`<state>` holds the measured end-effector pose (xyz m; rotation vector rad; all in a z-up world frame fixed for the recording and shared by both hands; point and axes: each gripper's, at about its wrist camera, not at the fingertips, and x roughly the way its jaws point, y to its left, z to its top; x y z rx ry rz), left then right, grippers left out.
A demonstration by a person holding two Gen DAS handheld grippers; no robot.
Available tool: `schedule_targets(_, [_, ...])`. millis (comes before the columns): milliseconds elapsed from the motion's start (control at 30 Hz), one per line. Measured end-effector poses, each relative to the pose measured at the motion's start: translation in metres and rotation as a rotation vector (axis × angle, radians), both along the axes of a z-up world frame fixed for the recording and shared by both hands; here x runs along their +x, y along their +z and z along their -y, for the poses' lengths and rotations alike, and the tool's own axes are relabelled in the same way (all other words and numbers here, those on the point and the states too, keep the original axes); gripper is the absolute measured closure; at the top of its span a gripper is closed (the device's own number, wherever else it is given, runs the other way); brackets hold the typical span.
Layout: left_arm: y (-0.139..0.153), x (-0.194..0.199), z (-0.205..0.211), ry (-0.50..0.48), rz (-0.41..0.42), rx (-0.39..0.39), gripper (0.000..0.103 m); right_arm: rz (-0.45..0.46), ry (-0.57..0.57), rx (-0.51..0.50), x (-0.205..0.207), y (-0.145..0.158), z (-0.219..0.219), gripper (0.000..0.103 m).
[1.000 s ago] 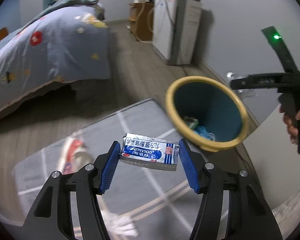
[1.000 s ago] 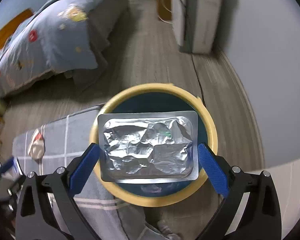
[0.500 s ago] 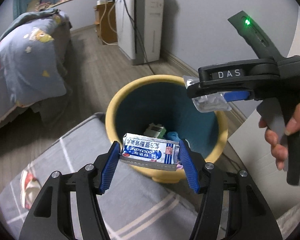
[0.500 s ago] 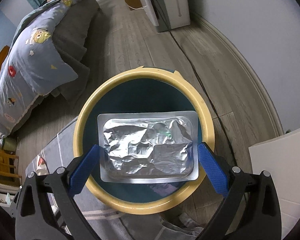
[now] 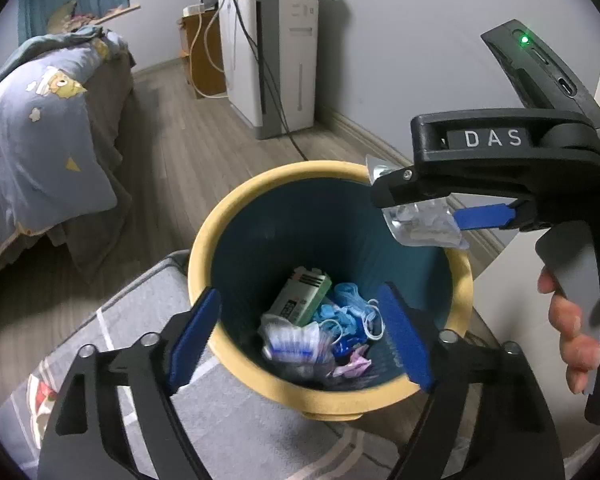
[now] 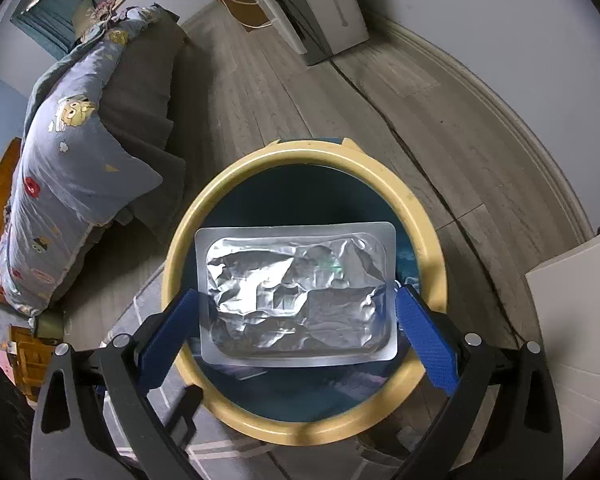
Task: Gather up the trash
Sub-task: 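Open both grippers to drop the box and tray into the bin, then move both grippers back over the cushion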
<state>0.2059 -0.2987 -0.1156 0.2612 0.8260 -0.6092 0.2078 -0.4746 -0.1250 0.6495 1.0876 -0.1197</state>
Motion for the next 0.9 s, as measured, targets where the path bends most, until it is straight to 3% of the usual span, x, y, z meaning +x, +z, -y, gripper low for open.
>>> schedule_targets(367, [-0.007,-0.006,-0.018,0.022,-0.008,0.015,0.02,-0.018,0.006,0.0,0.004,-0.003,-0.006,0.006])
schedule_targets(533, [0.004,-0.007,-0.02,0.043,-0.015,-0.061,0.02,-0.035,0.018,0.026,0.007,-0.006,-0.015,0.006])
schedule_targets(700, [0.008,-0.01,-0.018,0.03,-0.002,-0.05,0.02,-0.054,0.02,0.006,0.008,-0.007,-0.016,0.006])
schedule_targets(900, [0.019,-0.015,-0.054,0.084,0.003,-0.036,0.02,-0.07,0.045,-0.037,0.011,-0.003,-0.028,0.006])
